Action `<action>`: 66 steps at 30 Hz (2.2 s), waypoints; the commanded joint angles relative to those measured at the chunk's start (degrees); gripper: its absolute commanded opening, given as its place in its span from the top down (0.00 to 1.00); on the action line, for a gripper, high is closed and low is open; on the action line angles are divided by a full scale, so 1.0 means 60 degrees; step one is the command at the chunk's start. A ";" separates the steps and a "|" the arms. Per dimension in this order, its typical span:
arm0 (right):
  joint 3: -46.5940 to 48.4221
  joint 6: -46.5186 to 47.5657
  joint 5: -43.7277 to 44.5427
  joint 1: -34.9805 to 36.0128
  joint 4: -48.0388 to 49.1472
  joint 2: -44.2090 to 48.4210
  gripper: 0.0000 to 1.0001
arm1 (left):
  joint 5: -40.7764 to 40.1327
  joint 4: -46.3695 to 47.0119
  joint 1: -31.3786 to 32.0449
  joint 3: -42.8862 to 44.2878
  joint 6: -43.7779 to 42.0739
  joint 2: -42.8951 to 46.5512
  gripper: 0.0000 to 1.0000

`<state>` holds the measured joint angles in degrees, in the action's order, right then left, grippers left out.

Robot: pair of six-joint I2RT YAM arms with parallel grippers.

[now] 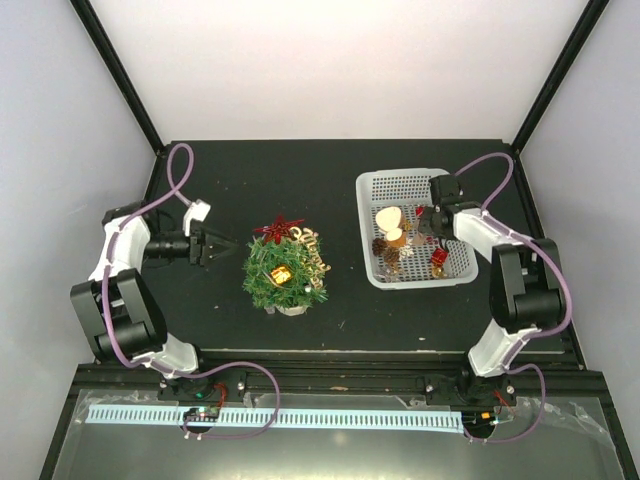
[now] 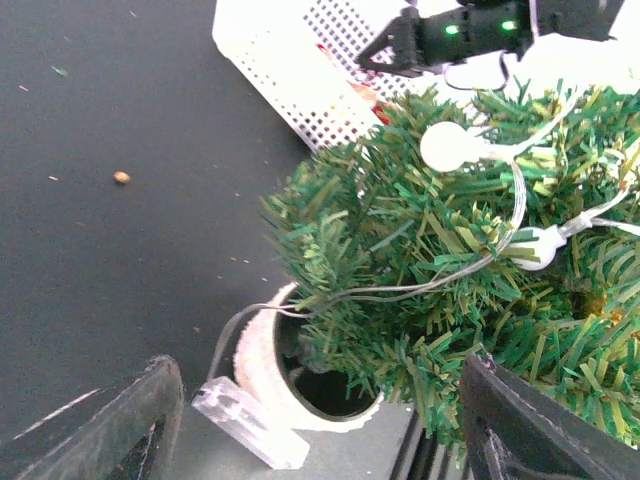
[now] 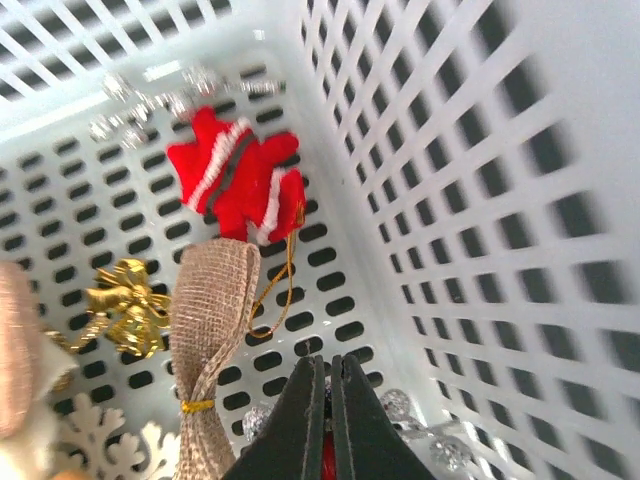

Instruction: Decorate the small christmas tree

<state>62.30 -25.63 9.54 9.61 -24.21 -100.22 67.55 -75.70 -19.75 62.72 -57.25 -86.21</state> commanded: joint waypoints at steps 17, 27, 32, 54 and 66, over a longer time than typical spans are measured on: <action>0.0799 0.0881 0.4354 0.2490 -0.1824 0.2120 0.99 | -0.1154 -0.0471 -0.0862 0.1500 0.0428 0.3139 0.18; 0.0490 0.0817 0.2721 0.2544 -0.1074 0.2582 0.93 | -0.1114 -0.0458 -0.0854 0.1127 0.0583 0.3954 0.14; 0.0913 0.0764 0.2672 0.2544 -0.1405 0.1941 0.78 | -0.1063 -0.0674 -0.0858 0.1046 0.0408 0.3970 0.14; 0.1589 0.0364 0.0156 0.1176 -0.1165 -0.0306 0.60 | -0.1012 -0.0257 -0.0858 0.0664 0.0293 0.3221 0.14; 0.1551 0.0732 0.0073 0.1179 -0.0944 -0.0801 0.51 | -0.0862 -0.0346 -0.0854 0.0558 0.0029 0.2916 0.14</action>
<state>70.50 -22.37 10.74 16.67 -31.09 -102.96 60.84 -77.80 -24.69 66.78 -55.02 -68.29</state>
